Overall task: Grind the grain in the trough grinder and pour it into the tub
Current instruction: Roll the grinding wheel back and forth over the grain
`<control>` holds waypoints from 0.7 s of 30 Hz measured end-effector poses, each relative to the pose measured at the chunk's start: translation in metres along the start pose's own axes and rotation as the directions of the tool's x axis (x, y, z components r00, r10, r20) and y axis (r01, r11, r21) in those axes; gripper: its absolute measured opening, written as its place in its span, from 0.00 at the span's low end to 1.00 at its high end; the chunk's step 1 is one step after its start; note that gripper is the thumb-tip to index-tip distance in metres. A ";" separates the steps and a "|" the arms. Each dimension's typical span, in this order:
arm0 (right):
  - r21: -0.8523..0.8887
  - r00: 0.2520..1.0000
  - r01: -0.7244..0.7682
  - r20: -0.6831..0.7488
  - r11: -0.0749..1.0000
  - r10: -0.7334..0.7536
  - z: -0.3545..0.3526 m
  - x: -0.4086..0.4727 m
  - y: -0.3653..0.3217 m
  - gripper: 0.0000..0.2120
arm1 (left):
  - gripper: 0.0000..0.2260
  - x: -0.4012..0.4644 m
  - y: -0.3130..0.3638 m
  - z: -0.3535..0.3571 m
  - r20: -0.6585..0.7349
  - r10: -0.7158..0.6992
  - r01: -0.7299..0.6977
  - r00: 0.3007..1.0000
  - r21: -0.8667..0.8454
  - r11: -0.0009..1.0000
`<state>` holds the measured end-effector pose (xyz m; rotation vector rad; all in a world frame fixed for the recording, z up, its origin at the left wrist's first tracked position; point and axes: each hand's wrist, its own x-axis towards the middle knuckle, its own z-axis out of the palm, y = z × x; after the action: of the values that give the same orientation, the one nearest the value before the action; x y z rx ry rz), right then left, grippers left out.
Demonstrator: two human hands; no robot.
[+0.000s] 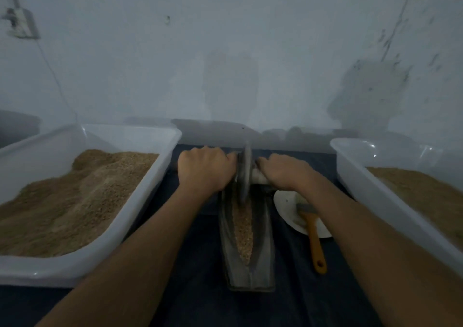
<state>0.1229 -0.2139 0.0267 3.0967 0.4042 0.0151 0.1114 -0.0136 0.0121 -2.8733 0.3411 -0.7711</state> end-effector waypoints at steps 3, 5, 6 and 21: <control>-0.160 0.943 -0.029 -0.330 0.987 -0.026 0.015 -0.035 -0.011 0.09 | 0.11 -0.030 -0.001 -0.007 -0.073 0.059 -0.061 0.996 -0.017 0.998; -0.206 0.861 -0.060 -0.506 0.977 -0.054 0.026 -0.066 -0.027 0.14 | 0.13 -0.056 -0.002 -0.012 -0.123 0.021 -0.033 0.992 -0.097 0.995; -0.121 0.821 -0.065 -0.570 0.991 -0.016 0.028 -0.082 -0.033 0.19 | 0.14 -0.070 -0.004 -0.016 -0.143 -0.005 -0.017 0.990 -0.153 0.988; 0.004 0.994 -0.096 -0.049 0.995 0.097 -0.009 0.001 -0.009 0.16 | 0.09 -0.002 -0.004 0.001 -0.015 0.061 -0.060 0.998 0.054 0.997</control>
<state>0.1220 -0.2048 0.0359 3.1193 0.2553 0.0932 0.1112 -0.0092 0.0109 -2.7949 0.4017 -0.7816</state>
